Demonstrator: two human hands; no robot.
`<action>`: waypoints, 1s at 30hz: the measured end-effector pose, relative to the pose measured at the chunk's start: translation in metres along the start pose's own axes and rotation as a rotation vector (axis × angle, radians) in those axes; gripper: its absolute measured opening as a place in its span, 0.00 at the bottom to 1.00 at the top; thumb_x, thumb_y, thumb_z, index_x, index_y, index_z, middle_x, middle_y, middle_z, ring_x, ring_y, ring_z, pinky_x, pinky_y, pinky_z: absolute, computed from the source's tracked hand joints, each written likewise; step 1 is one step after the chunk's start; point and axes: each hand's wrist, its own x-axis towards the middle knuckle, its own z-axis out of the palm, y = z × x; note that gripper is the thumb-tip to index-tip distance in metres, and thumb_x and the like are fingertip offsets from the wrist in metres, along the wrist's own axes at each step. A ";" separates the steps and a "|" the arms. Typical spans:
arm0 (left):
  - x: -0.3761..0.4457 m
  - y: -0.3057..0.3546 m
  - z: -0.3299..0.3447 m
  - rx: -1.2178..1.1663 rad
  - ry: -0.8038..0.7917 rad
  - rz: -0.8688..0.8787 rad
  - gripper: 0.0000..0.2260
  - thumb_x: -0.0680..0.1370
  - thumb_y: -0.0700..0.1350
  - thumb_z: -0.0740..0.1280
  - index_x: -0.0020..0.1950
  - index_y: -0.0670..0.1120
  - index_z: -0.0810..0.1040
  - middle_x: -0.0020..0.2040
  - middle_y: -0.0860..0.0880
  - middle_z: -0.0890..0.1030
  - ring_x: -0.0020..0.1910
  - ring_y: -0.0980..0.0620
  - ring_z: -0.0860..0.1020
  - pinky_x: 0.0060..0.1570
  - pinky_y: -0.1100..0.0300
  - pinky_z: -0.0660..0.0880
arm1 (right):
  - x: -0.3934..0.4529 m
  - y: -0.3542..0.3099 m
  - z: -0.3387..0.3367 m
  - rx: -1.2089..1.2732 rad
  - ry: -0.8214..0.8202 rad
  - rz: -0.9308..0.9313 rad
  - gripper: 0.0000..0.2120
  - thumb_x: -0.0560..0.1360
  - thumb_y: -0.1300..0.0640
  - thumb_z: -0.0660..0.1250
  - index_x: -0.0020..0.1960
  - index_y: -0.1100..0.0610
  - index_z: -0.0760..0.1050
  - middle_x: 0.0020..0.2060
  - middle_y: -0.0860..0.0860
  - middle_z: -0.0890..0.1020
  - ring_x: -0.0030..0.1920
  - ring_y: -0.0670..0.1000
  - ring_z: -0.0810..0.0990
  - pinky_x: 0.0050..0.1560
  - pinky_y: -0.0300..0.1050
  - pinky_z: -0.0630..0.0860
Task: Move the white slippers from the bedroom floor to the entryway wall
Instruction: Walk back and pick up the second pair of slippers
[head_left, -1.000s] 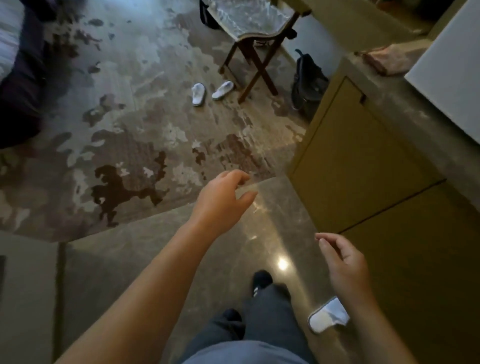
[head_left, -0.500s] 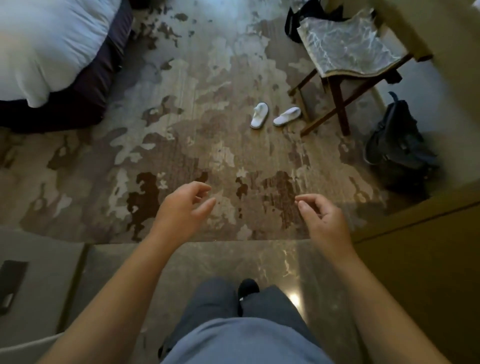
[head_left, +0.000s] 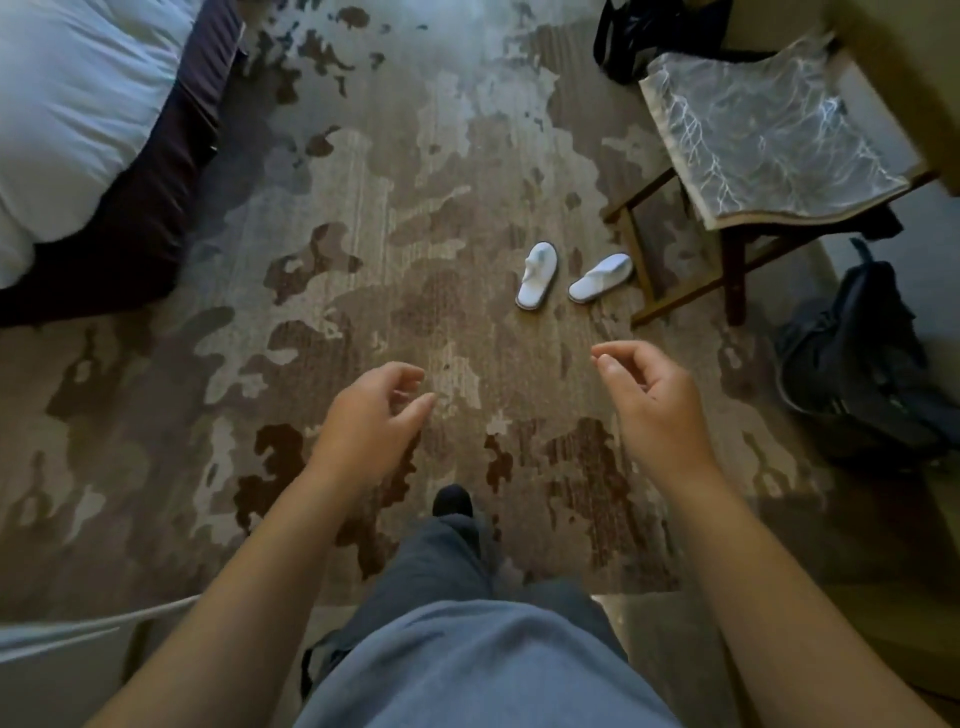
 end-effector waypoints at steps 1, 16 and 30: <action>0.029 0.012 -0.004 0.012 -0.026 0.022 0.13 0.74 0.47 0.64 0.57 0.46 0.74 0.48 0.52 0.76 0.48 0.54 0.75 0.48 0.58 0.74 | 0.018 -0.001 0.000 -0.015 0.011 0.032 0.06 0.75 0.56 0.59 0.49 0.52 0.75 0.38 0.39 0.76 0.38 0.35 0.75 0.36 0.28 0.72; 0.391 0.094 0.014 0.092 -0.173 0.073 0.13 0.74 0.45 0.65 0.56 0.44 0.75 0.52 0.47 0.79 0.48 0.52 0.75 0.51 0.57 0.73 | 0.328 0.034 -0.011 -0.026 0.154 0.292 0.07 0.75 0.58 0.60 0.50 0.55 0.75 0.37 0.42 0.76 0.40 0.39 0.74 0.36 0.31 0.68; 0.635 0.025 0.097 0.234 -0.398 -0.215 0.13 0.73 0.46 0.65 0.57 0.43 0.75 0.55 0.43 0.80 0.52 0.47 0.77 0.53 0.54 0.73 | 0.599 0.144 0.037 -0.087 0.131 0.578 0.10 0.72 0.61 0.63 0.53 0.61 0.74 0.44 0.52 0.76 0.46 0.49 0.73 0.47 0.40 0.67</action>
